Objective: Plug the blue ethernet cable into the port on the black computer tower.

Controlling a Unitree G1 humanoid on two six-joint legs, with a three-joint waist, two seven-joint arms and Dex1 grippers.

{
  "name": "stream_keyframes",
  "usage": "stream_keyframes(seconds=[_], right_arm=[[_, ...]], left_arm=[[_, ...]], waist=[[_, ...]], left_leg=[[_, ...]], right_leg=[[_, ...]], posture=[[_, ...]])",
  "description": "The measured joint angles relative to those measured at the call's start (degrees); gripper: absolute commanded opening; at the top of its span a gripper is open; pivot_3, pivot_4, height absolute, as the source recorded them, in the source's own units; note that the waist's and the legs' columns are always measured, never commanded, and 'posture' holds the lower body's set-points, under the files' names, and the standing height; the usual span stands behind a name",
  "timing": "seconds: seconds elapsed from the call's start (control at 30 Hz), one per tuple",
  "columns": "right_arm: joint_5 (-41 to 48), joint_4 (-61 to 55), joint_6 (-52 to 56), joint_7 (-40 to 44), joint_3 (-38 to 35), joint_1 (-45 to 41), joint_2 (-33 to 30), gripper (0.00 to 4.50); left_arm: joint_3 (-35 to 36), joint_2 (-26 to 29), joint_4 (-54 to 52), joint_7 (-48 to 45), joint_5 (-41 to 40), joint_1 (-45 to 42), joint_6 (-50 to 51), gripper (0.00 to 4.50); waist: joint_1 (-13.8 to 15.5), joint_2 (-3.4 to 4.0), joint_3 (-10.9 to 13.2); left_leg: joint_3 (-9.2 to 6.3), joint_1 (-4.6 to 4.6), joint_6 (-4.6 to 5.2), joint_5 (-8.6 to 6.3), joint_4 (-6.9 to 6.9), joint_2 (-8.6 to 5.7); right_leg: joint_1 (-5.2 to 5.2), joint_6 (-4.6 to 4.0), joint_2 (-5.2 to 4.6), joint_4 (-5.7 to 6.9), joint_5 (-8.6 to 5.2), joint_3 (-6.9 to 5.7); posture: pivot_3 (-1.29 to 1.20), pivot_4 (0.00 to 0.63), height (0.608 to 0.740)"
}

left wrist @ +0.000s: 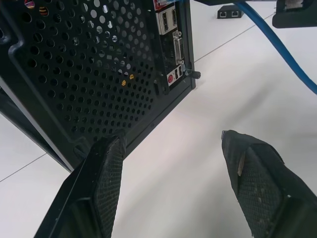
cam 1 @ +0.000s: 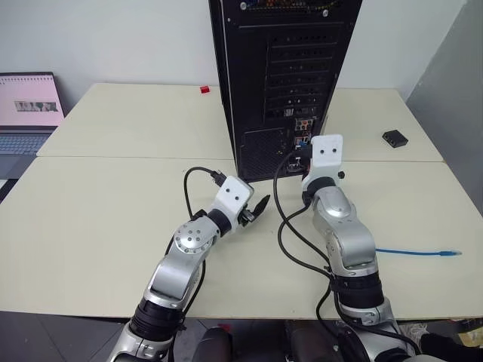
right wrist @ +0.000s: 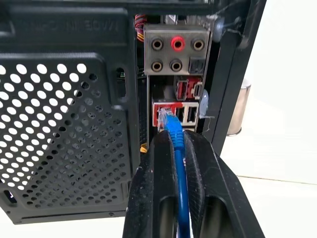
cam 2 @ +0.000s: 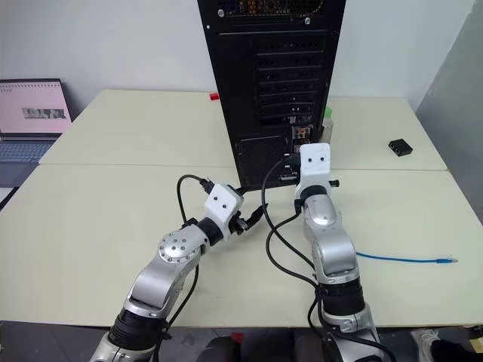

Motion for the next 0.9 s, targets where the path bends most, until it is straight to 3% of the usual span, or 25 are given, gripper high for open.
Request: stream_keyframes(seconds=[0.9], right_arm=[[0.11, 3.58, 0.48, -0.82, -0.48, -2.83, 4.06, 0.00]], left_arm=[[0.05, 0.00, 0.00, 0.03, 0.09, 0.00, 0.00, 3.23]], waist=[[-1.39, 0.01, 0.01]], left_leg=[[0.04, 0.03, 0.00, 0.00, -0.01, 0.04]], right_leg=[[-0.02, 0.00, 0.03, 0.02, 0.00, 0.06]], posture=[[0.00, 0.150, 0.740]])
